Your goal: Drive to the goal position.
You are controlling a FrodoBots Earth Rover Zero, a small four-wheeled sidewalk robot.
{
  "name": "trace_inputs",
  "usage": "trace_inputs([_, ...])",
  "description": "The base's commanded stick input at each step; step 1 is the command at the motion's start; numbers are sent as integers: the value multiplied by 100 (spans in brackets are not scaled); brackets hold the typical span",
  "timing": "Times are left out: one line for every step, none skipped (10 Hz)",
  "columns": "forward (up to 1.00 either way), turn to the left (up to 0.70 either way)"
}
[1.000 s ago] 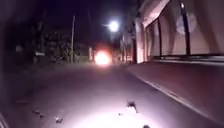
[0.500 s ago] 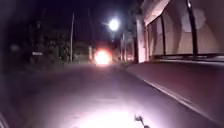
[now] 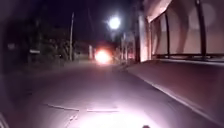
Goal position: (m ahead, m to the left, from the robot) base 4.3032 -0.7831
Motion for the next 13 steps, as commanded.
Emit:
trace_inputs([70,0])
trace_inputs([70,0])
trace_inputs([70,0])
trace_inputs([70,0])
trace_inputs([70,0])
trace_inputs([70,0])
trace_inputs([70,0])
trace_inputs([70,0])
trace_inputs([70,0])
trace_inputs([70,0])
trace_inputs([70,0])
trace_inputs([70,0])
trace_inputs([70,0])
